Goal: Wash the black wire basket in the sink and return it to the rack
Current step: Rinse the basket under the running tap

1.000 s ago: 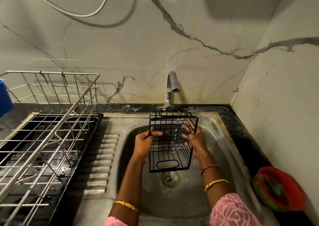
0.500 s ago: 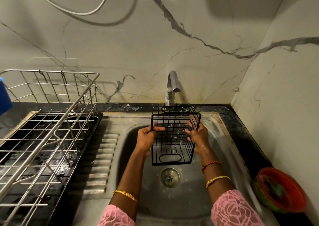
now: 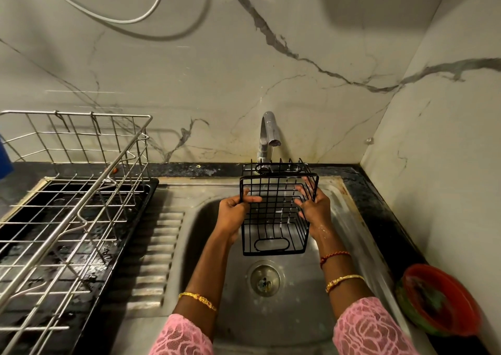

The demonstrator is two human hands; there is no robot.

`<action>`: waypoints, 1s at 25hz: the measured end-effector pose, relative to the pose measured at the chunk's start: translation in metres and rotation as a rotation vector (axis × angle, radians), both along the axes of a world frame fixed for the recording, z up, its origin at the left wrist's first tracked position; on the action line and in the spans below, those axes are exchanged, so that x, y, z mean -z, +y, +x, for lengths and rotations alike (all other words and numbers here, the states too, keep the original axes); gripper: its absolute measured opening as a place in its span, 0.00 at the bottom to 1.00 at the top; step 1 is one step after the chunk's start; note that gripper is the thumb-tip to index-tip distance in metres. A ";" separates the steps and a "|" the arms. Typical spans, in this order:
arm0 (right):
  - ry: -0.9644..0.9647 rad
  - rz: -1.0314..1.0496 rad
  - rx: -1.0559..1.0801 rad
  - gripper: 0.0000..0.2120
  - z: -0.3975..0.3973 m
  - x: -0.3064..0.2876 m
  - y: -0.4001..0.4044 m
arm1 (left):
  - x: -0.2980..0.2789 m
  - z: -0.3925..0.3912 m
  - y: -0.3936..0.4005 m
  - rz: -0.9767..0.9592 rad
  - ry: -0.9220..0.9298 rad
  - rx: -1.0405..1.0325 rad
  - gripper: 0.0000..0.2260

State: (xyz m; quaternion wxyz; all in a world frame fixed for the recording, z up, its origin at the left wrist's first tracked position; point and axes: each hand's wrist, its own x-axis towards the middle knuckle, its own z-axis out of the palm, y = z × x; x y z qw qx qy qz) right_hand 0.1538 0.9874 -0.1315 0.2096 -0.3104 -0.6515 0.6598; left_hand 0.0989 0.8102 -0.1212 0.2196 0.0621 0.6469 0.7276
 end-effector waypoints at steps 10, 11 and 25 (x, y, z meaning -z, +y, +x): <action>-0.002 -0.036 0.051 0.27 0.007 0.006 0.008 | -0.001 0.005 0.007 -0.014 0.046 0.060 0.19; -0.005 -0.044 0.059 0.27 0.010 0.008 0.008 | -0.001 0.006 0.008 -0.013 0.048 0.069 0.19; 0.026 -0.099 0.183 0.28 0.031 0.017 0.016 | -0.009 0.018 0.022 -0.027 0.047 0.129 0.14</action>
